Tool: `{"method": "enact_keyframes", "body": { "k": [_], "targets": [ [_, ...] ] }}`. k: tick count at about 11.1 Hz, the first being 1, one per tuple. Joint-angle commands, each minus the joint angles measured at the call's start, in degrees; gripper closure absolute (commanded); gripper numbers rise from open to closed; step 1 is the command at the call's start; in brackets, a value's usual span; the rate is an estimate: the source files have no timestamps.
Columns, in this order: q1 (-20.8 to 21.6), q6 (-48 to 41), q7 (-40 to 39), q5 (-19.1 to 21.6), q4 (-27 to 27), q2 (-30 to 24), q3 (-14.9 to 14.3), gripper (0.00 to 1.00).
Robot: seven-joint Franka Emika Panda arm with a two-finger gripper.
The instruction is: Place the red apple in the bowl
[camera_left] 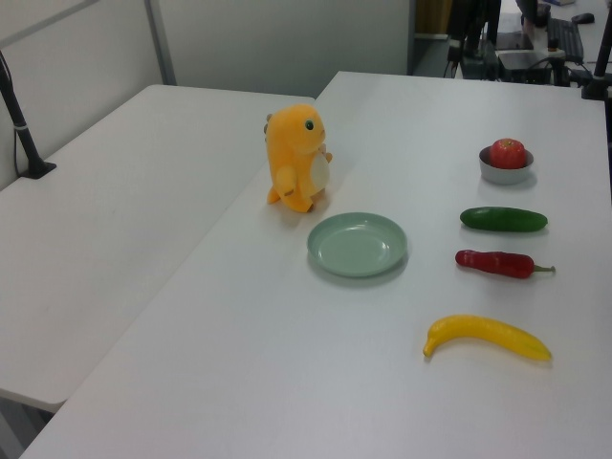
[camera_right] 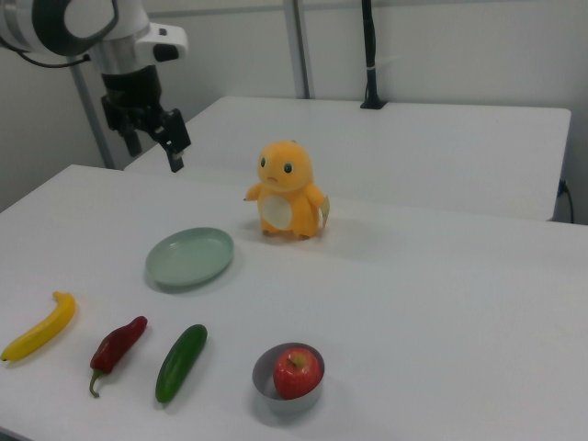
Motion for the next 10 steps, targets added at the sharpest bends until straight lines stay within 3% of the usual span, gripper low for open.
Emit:
{"method": "enact_keyframes", "body": {
  "k": [1, 5, 10],
  "targets": [
    [1.8, 1.0, -0.8, 0.0, -0.2, -0.2, 0.3, 0.0],
    [2.1, 5.8, -9.5, -0.5, -1.6, 0.3, -1.0, 0.0],
    [2.3, 5.7, -9.2, -0.6, -2.3, 0.2, -1.0, 0.0]
  ]
}}
